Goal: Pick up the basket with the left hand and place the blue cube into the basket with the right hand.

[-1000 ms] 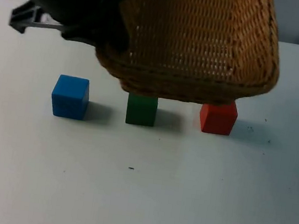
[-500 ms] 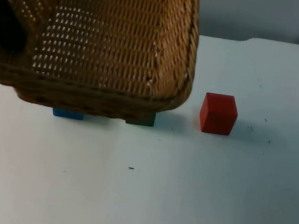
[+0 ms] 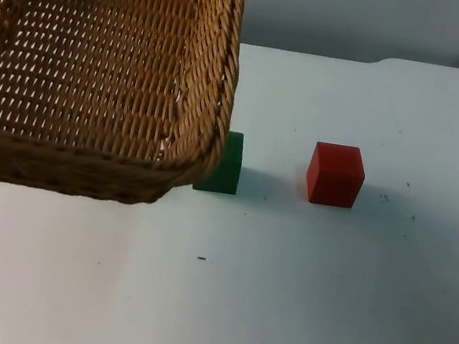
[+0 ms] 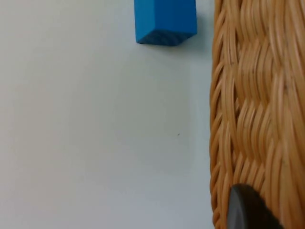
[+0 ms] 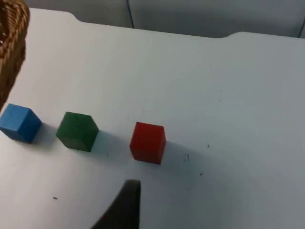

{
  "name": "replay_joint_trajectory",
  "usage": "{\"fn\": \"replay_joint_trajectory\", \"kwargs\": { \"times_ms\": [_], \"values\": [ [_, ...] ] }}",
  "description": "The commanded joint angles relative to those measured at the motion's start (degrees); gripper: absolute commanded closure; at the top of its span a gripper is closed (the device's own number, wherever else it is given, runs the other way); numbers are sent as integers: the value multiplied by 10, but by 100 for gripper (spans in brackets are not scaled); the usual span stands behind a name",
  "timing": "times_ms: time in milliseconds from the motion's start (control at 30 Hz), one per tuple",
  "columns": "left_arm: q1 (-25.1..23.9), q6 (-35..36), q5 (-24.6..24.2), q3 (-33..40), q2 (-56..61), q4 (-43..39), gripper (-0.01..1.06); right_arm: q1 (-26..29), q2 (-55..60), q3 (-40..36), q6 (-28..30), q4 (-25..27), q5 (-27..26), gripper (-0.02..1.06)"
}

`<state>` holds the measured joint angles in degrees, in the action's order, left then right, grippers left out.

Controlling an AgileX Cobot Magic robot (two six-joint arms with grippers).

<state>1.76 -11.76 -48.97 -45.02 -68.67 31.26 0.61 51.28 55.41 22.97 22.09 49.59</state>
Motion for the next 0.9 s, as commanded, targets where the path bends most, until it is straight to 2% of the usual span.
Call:
{"fn": "replay_joint_trajectory", "kwargs": {
  "times_ms": [0,167,200,267,367,467,500,600,667,733,833,867],
  "values": [
    [-9,-8,7,13,11,10,105,3,36,23,50,47,-7,2],
    [-42,-31,38,70,27,15,105,3,111,66,146,149,-12,2],
    [-42,-31,38,70,27,15,105,3,111,66,146,149,-12,2],
    [-68,-48,44,91,34,16,105,-7,144,83,187,187,-12,2],
    [-94,-64,38,99,34,16,105,-30,169,96,192,188,-18,2],
    [-135,-103,18,99,34,15,105,-90,208,116,199,185,-41,2],
    [-135,-103,18,99,34,15,105,-90,208,116,199,185,-41,2],
    [-165,-120,16,99,34,15,105,-154,255,141,217,177,-67,2],
    [-169,-132,18,98,34,17,105,-173,274,153,220,170,-73,2],
    [-169,-159,18,98,34,17,105,-226,320,183,220,144,-83,2],
    [-169,-178,22,98,32,17,105,-273,380,228,220,109,-83,2],
    [-169,-178,22,98,32,17,105,-273,380,228,220,109,-83,2]
  ]
}}
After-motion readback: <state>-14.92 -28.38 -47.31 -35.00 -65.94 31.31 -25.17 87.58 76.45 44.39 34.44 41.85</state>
